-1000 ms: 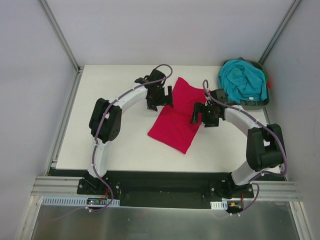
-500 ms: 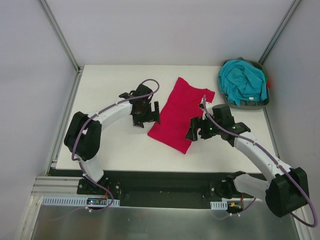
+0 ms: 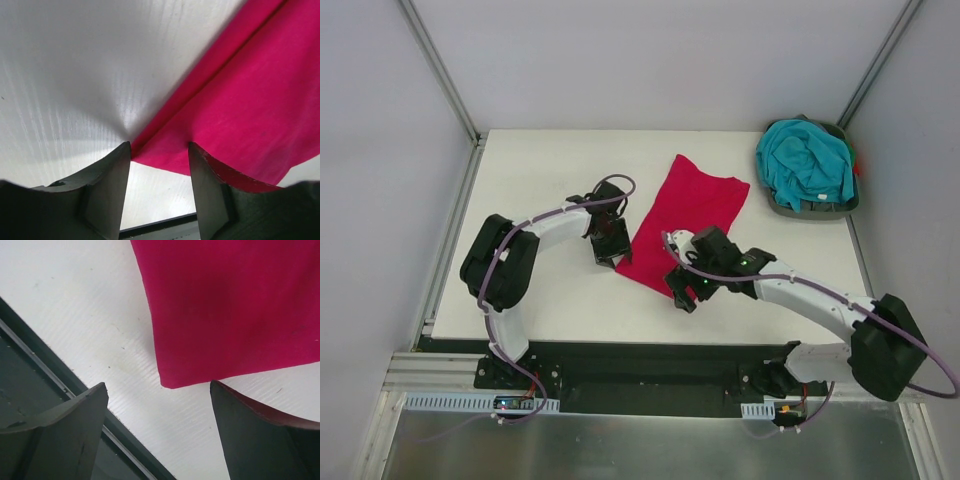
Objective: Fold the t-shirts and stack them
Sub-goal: Grab one side of the 2/3 rectangular tshirt with both arms
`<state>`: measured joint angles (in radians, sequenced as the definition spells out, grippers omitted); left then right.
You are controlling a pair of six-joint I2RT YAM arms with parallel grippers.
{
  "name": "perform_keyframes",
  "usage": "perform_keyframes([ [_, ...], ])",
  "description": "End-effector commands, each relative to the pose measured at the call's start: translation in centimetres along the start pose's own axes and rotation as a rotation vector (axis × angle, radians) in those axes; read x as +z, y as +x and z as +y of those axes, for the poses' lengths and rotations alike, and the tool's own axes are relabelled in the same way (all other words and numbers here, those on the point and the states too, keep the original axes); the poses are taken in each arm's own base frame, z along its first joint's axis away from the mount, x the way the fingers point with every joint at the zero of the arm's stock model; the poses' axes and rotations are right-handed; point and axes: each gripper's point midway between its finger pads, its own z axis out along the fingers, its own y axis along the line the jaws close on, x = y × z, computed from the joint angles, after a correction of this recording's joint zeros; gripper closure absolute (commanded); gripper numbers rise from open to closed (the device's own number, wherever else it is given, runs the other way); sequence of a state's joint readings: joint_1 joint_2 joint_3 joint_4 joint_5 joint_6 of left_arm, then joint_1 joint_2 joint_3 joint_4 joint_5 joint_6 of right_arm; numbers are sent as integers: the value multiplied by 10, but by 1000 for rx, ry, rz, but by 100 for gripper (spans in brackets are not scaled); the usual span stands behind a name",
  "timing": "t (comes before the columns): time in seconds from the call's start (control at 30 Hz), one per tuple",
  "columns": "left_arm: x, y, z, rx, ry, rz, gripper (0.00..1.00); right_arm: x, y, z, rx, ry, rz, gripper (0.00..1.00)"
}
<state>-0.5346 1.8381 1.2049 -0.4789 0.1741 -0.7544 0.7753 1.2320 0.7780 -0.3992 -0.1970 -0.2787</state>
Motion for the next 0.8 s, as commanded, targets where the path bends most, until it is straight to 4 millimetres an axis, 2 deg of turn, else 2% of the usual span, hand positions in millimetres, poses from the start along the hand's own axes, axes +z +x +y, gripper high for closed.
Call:
perform_keyframes([
  [0.0,6,11,15,-60,-34,30,53,12,-9,-4,-85,60,50,17],
  [0.1,10,19,21,-71,-47,54,55,28,-4,1,-142,82,107,20],
  [0.3,17,24,24,-81,-60,82,69,46,9,-5,-172,157,242,31],
  [0.37,18,26,26,-87,-65,86,80,48,13,-6,-159,173,276,35],
  [0.43,17,25,27,-88,-69,79,97,49,16,-6,-148,181,289,37],
  [0.47,16,25,28,-89,-72,74,100,50,18,-7,-139,186,299,38],
  [0.6,11,24,28,-89,-67,57,100,52,32,-9,-120,206,359,45],
  [0.7,9,23,27,-87,-61,50,100,51,36,-14,-132,270,399,54],
  [0.77,8,22,27,-88,-63,46,100,52,36,-16,-139,303,418,64],
])
